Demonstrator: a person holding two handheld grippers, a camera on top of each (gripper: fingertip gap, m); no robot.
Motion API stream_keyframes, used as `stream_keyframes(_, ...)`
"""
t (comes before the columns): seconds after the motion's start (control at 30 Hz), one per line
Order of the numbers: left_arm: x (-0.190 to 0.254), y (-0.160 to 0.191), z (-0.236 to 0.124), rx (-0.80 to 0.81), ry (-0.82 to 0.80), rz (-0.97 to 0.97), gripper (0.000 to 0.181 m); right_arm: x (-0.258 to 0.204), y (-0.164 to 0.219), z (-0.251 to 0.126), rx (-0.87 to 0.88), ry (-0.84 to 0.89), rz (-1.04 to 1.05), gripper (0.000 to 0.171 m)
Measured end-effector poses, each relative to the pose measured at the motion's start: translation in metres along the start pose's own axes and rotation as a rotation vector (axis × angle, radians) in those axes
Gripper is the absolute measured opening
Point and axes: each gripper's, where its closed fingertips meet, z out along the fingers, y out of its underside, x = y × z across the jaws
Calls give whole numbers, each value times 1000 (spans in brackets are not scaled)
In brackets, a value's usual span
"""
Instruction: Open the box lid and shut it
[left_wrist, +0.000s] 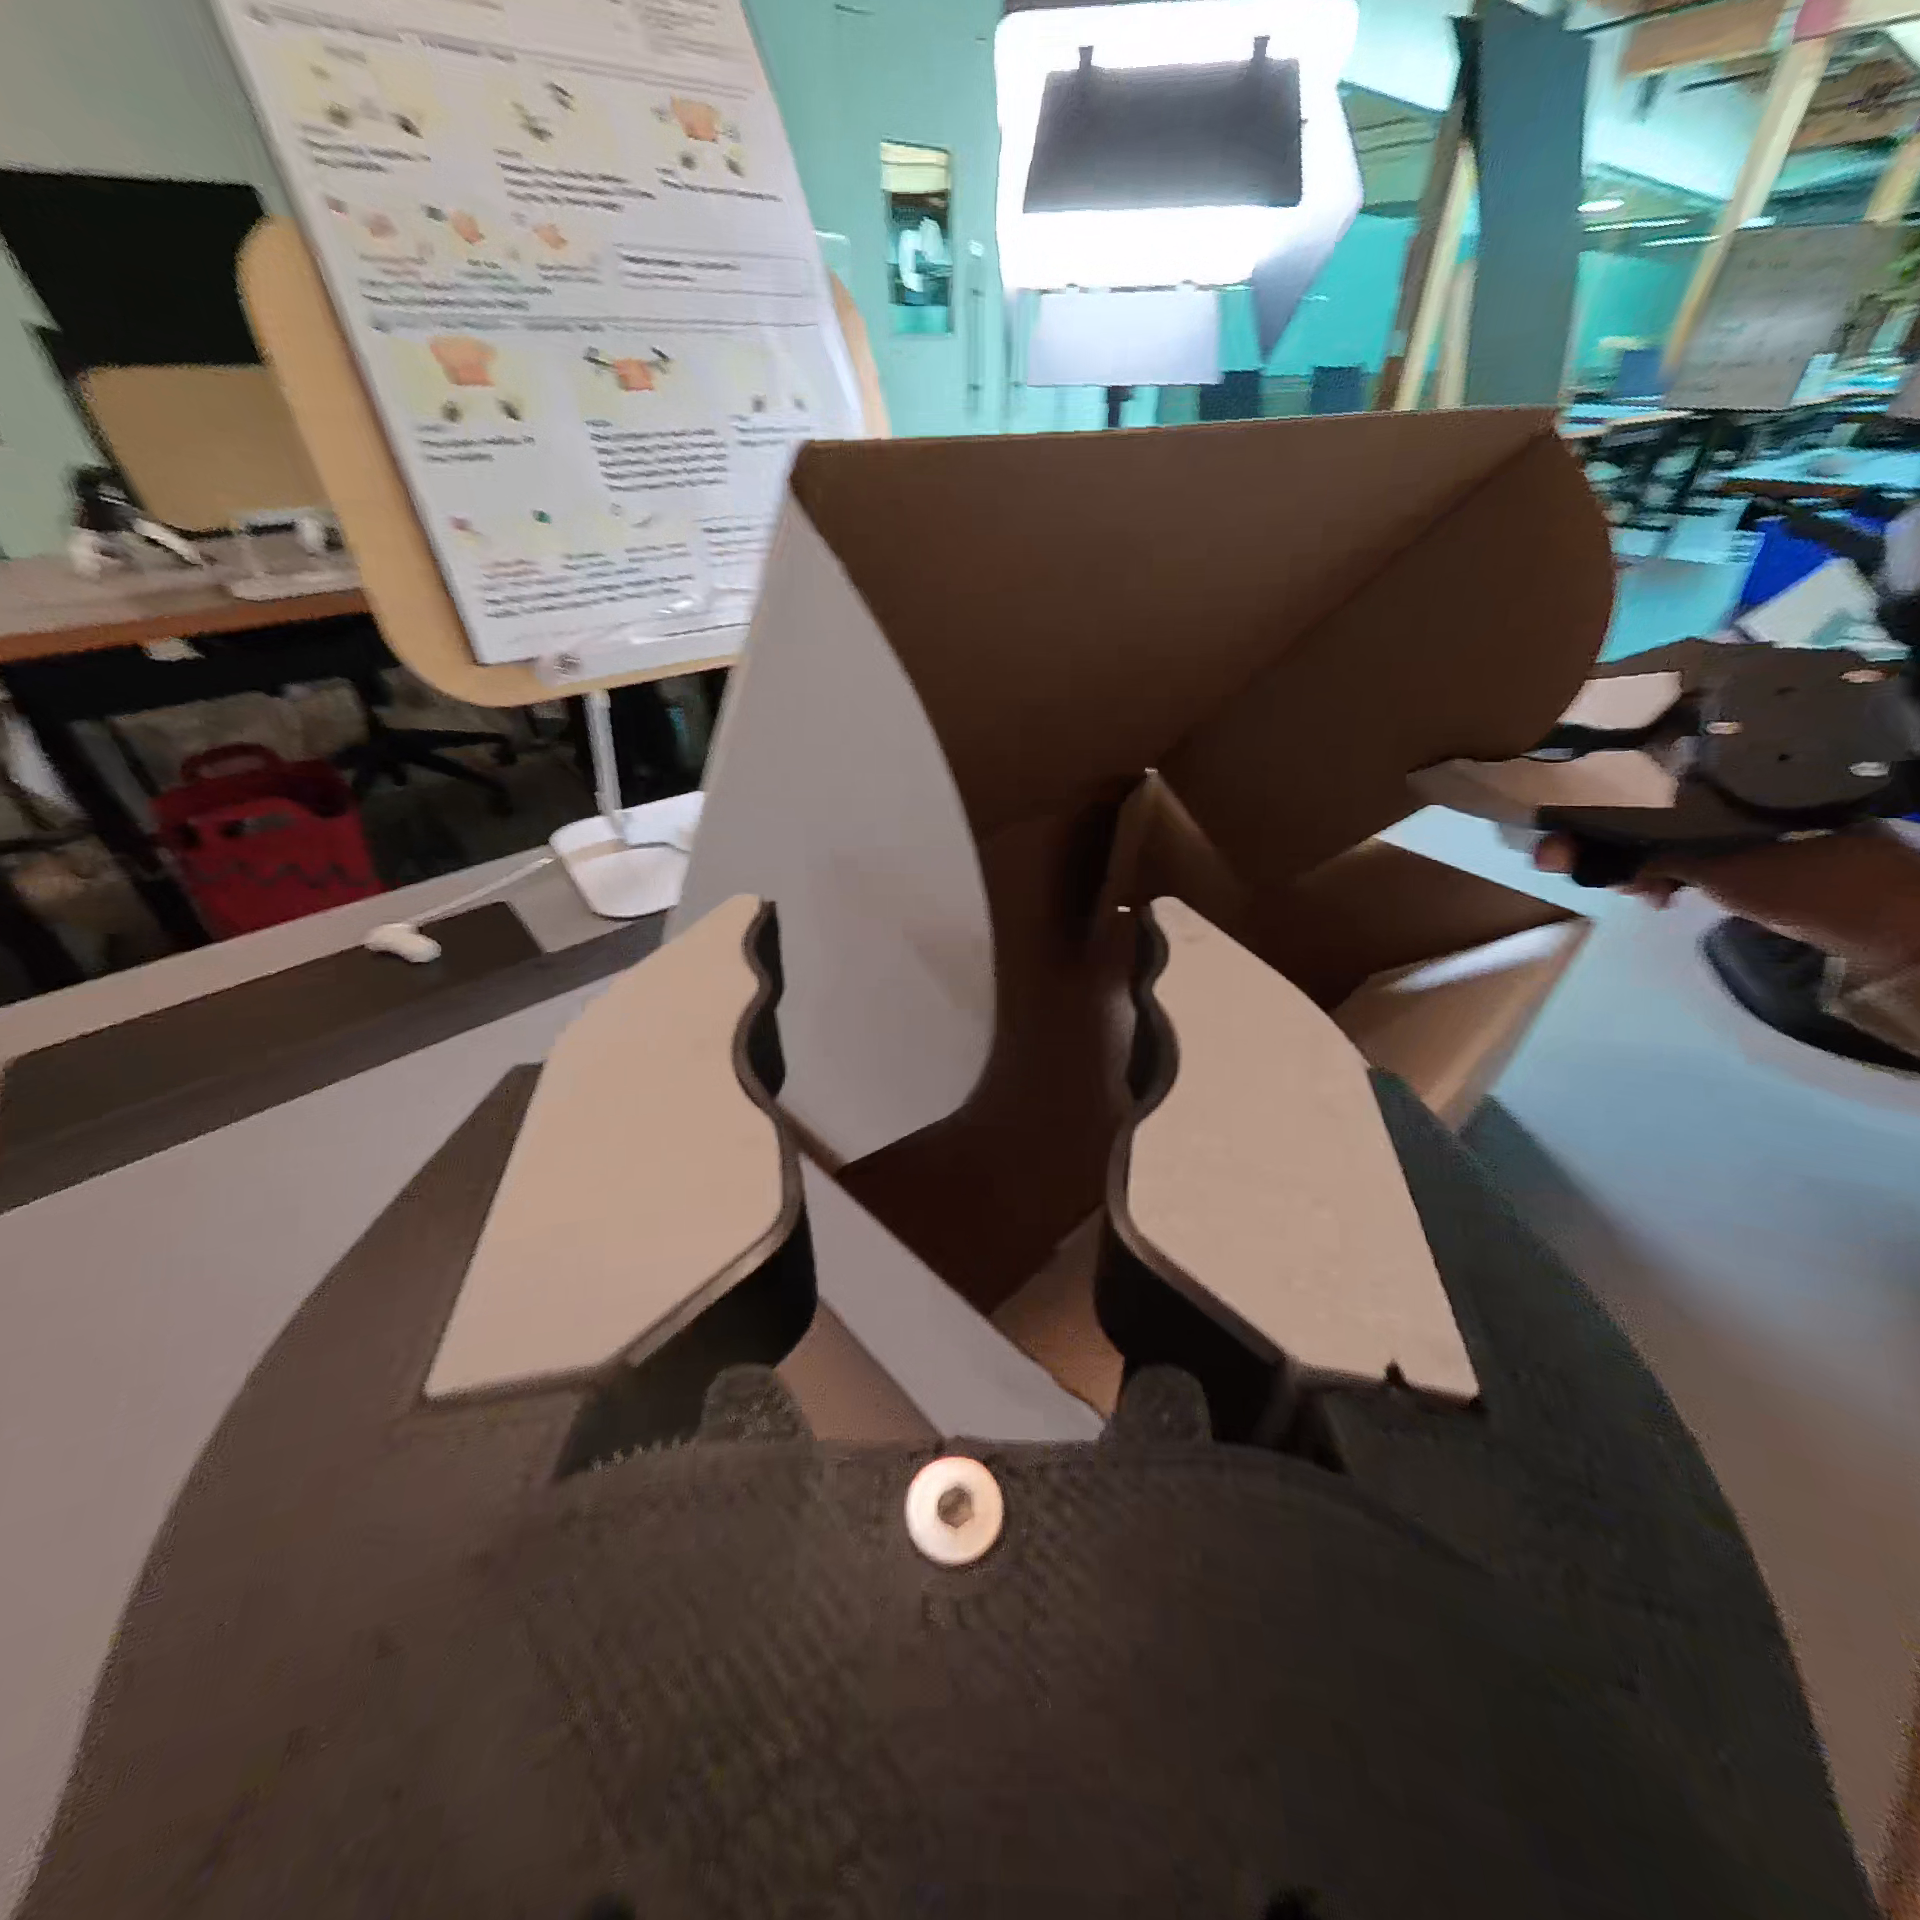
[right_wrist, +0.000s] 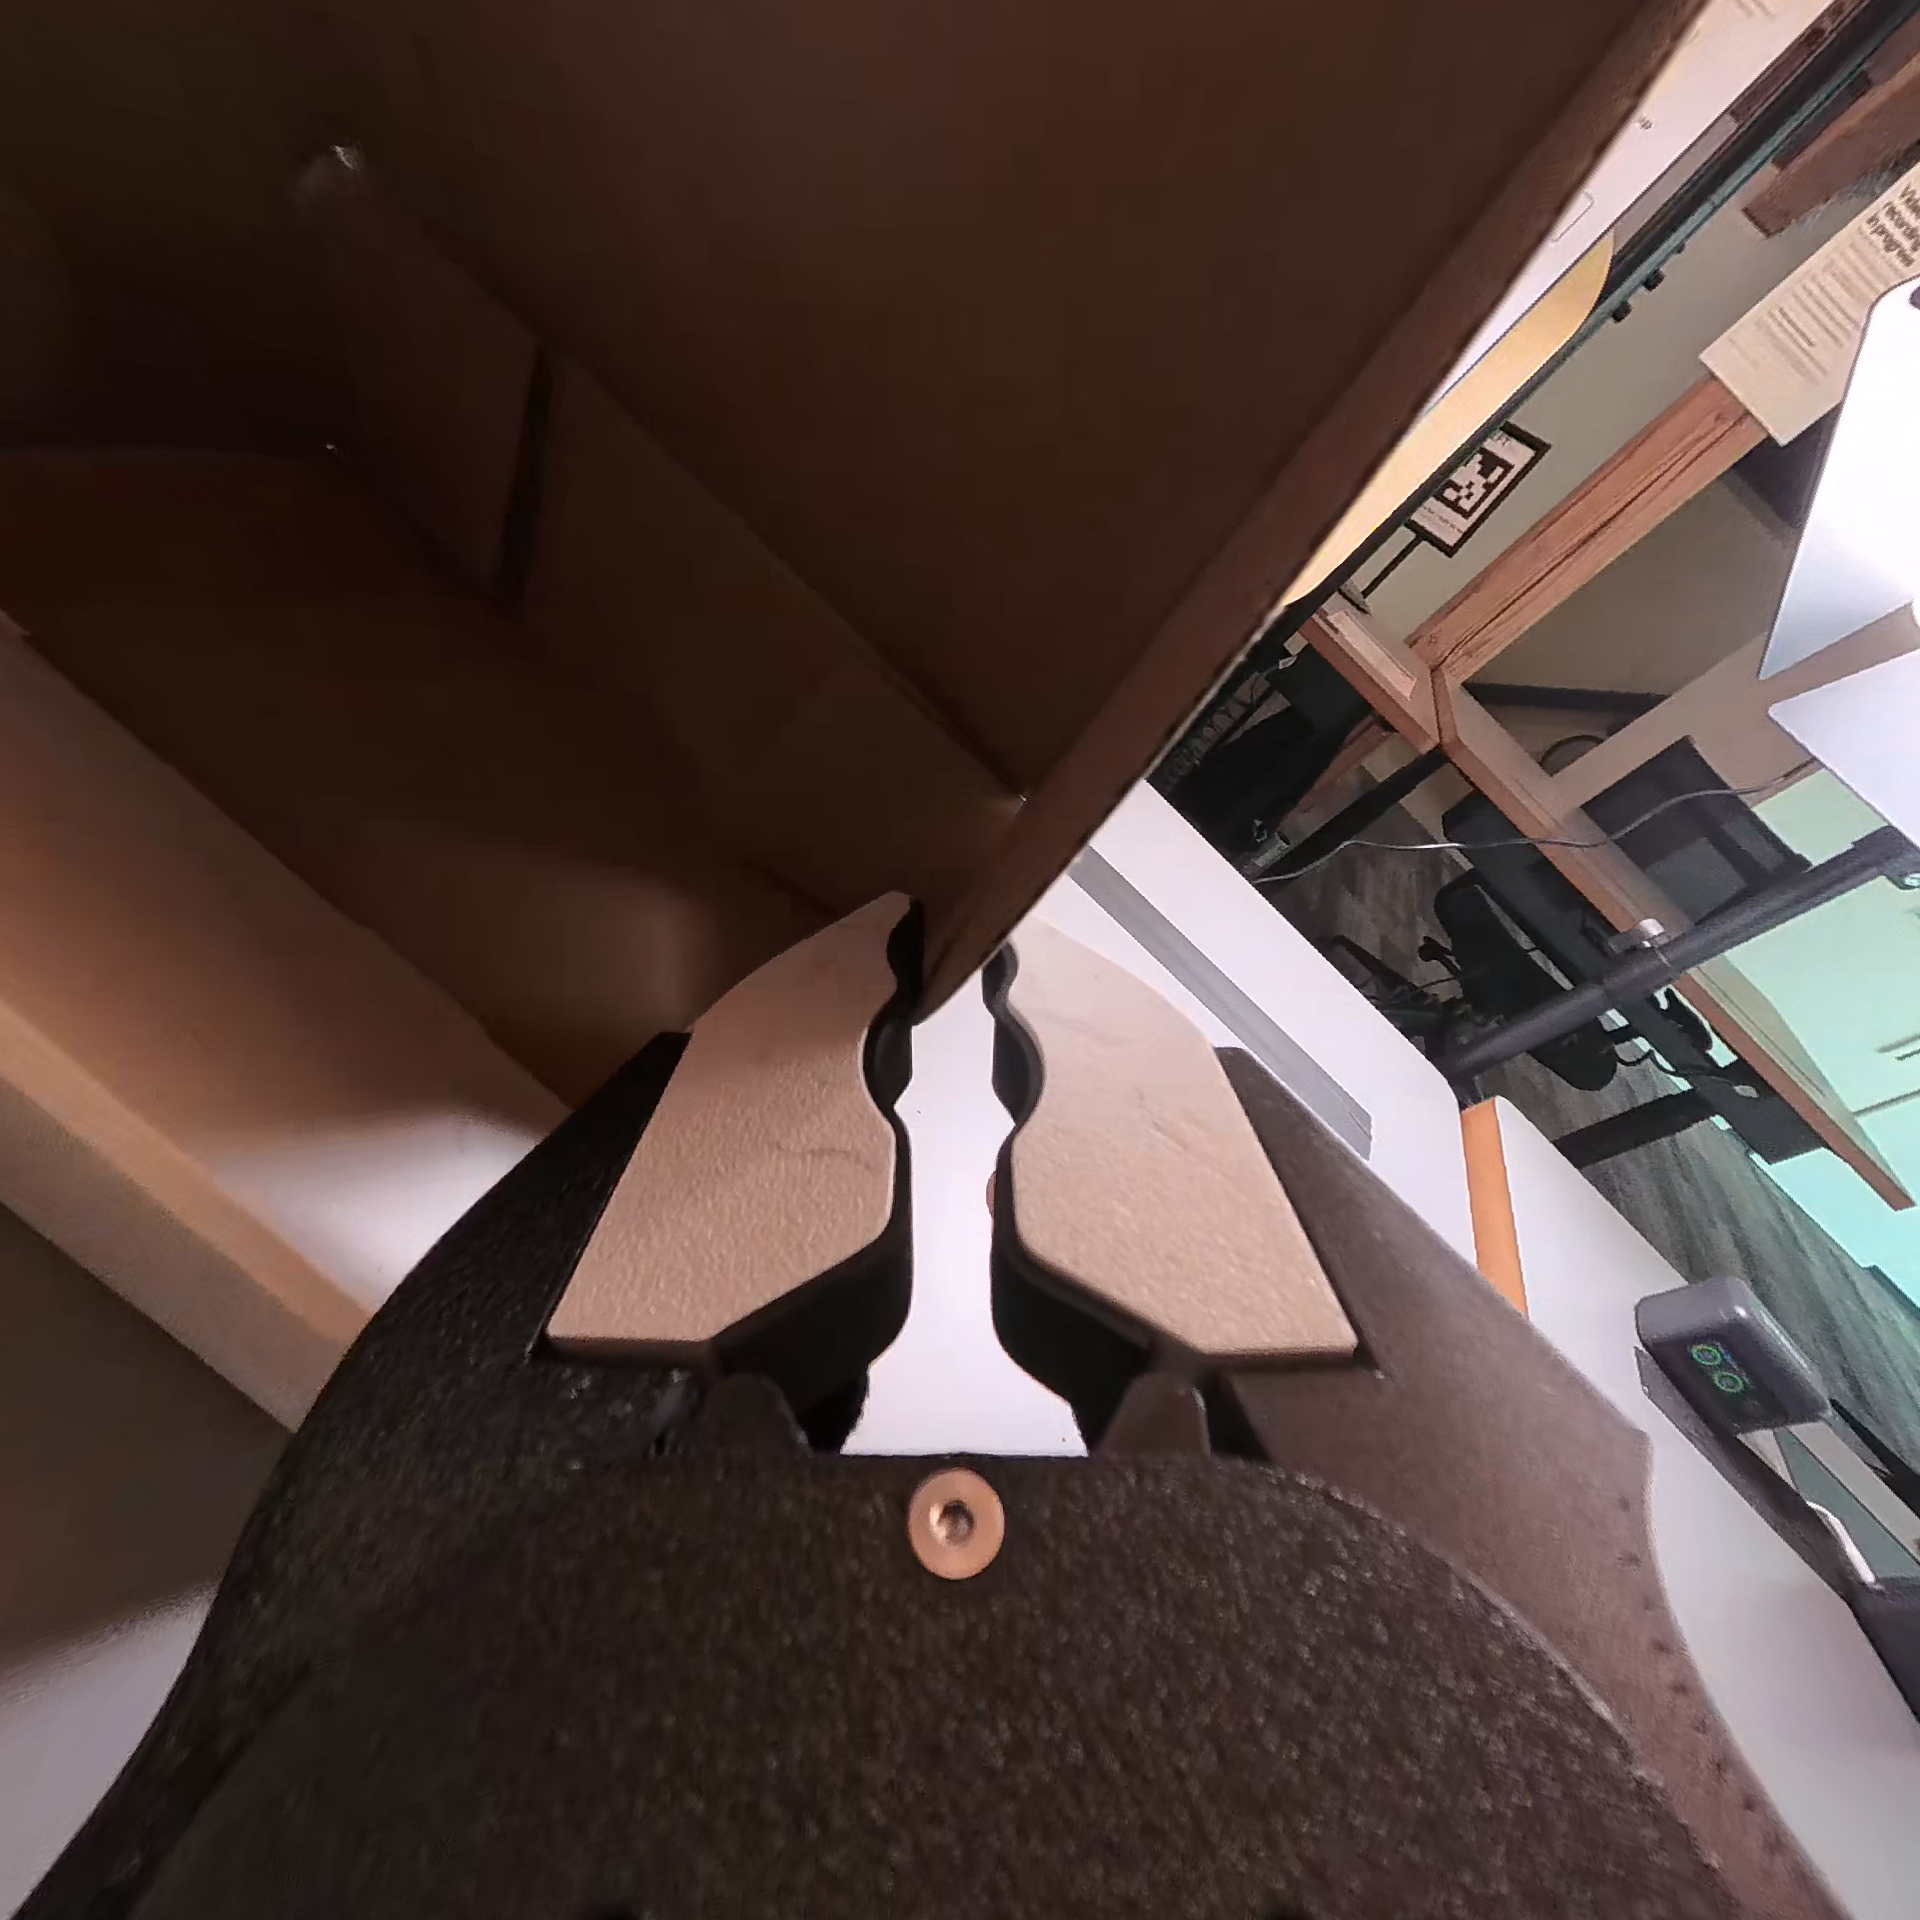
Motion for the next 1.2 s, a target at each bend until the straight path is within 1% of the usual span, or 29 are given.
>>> stream_keyframes(0.07,4,-3,8,-3,11,-3,71,0,0,1,5,5,6,10)
stream_keyframes(0.13,3,-3,19,-13,-2,-9,66,0,0,1,11,8,11,10)
stream_keyframes(0.17,-1,0,24,-22,-25,-4,53,0,0,1,13,3,11,10)
stream_keyframes(0.2,-7,3,27,-27,-65,16,34,-1,-1,-1,17,-12,13,11)
stream_keyframes(0.23,-14,4,28,-27,-117,33,29,-4,-2,-4,26,-47,22,13)
stream_keyframes(0.27,-19,5,28,-25,-164,50,21,-8,-3,-9,33,-104,42,23)
stream_keyframes(0.3,-21,6,27,-23,-193,65,17,-8,-6,-18,41,-145,86,34)
stream_keyframes(0.33,-21,7,27,-22,-205,71,16,-5,-12,-32,66,-178,153,40)
stream_keyframes(0.4,-21,9,25,-20,-220,78,16,-4,-43,-70,163,-259,270,43)
stream_keyframes(0.43,-21,8,25,-17,-227,86,16,-13,-64,-90,211,-315,269,39)
stream_keyframes(0.47,-22,7,25,-13,-231,94,15,-31,-83,-107,230,-385,217,35)
stream_keyframes(0.5,-22,4,25,-8,-231,102,16,-54,-96,-116,215,-442,132,36)
stream_keyframes(0.57,-20,-4,26,9,-225,117,20,-99,-99,-112,107,-526,-51,45)
stream_keyframes(0.6,-19,-8,25,15,-225,122,25,-119,-92,-101,37,-563,-128,51)
stream_keyframes(0.67,-16,-24,13,64,-248,160,36,-138,-66,-67,-113,-565,-270,59)
stream_keyframes(0.7,-7,-36,3,108,-240,216,36,-142,-52,-51,-188,-551,-347,64)
stream_keyframes(0.73,10,-44,-5,129,-196,297,32,-144,-41,-39,-245,-546,-416,68)
stream_keyframes(0.77,30,-42,-7,86,-114,379,28,-146,-36,-30,-278,-550,-467,70)
stream_keyframes(0.8,49,-27,-4,-31,-6,434,30,-149,-33,-25,-302,-573,-503,70)
stream_keyframes(0.87,71,18,3,-318,184,495,48,-157,-19,-21,-399,-671,-546,73)
stream_keyframes(0.93,68,60,12,-542,251,617,57,-159,-7,-14,-471,-721,-582,73)
stream_keyframes(0.97,62,82,14,-663,275,685,65,-161,1,-14,-517,-759,-591,73)
stream_keyframes(1.0,58,101,15,-769,309,741,74,-163,8,-15,-556,-791,-597,73)
stream_keyframes(1.03,56,117,16,-848,352,784,77,-165,14,-15,-579,-813,-608,71)
stream_keyframes(1.1,52,146,19,-981,428,841,78,-168,25,-15,-621,-856,-616,68)
stream_keyframes(1.17,43,169,20,-1083,465,927,65,-167,31,-12,-645,-867,-626,61)
stream_keyframes(1.2,43,176,22,-1098,496,953,59,-164,34,-11,-656,-874,-637,57)
